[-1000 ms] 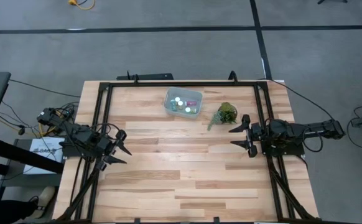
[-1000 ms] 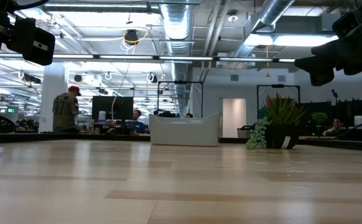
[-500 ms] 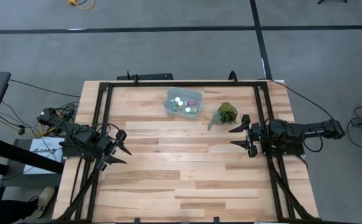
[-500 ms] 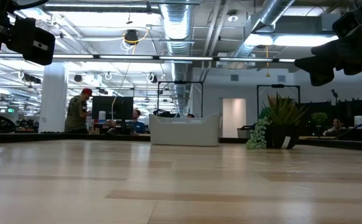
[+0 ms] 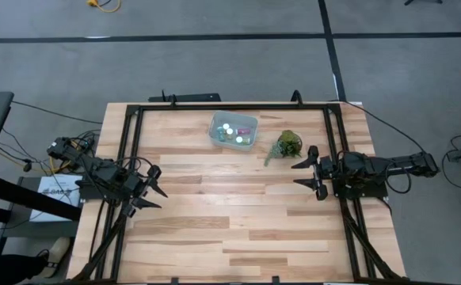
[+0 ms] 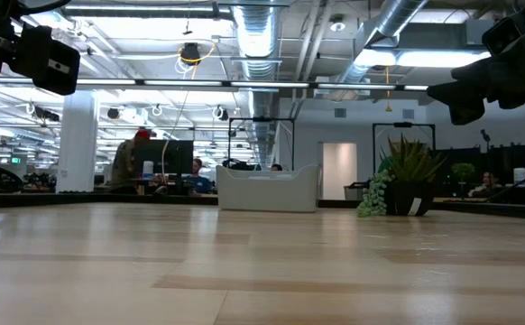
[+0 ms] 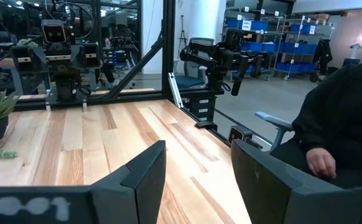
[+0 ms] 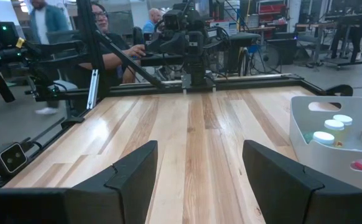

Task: Pick and place pill bottles into a basket
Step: Return to Home Position

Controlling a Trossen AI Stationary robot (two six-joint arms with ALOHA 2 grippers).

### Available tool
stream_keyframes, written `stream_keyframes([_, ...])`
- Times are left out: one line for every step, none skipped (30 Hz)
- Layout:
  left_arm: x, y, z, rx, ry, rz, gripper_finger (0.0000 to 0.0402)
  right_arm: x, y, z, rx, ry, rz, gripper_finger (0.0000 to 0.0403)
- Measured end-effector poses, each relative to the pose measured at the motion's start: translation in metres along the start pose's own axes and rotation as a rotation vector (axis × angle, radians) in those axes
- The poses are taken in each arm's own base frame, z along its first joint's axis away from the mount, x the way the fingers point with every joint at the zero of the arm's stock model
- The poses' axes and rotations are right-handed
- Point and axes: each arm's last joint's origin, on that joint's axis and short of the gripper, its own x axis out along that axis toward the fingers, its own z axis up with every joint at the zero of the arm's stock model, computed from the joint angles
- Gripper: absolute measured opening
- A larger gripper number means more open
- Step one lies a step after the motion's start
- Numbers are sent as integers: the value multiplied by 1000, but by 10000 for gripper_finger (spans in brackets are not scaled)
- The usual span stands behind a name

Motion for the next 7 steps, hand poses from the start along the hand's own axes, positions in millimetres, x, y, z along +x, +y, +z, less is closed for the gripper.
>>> stream_keyframes([0, 0, 0, 0, 0, 0, 171, 0, 0, 0, 0, 0, 0, 230])
stream_keyframes([0, 0, 0, 1, 0, 0, 171, 0, 0, 0, 0, 0, 0, 230])
stream_keyframes([0, 0, 0, 4, 0, 0, 171, 0, 0, 0, 0, 0, 0, 230])
stream_keyframes([0, 0, 0, 6, 0, 0, 171, 0, 0, 0, 0, 0, 0, 230])
stream_keyframes([0, 0, 0, 6, 0, 0, 171, 0, 0, 0, 0, 0, 0, 230])
stream_keyframes([0, 0, 0, 6, 0, 0, 171, 0, 0, 0, 0, 0, 0, 230])
stream_keyframes([0, 0, 0, 4, 0, 0, 171, 0, 0, 0, 0, 0, 0, 230])
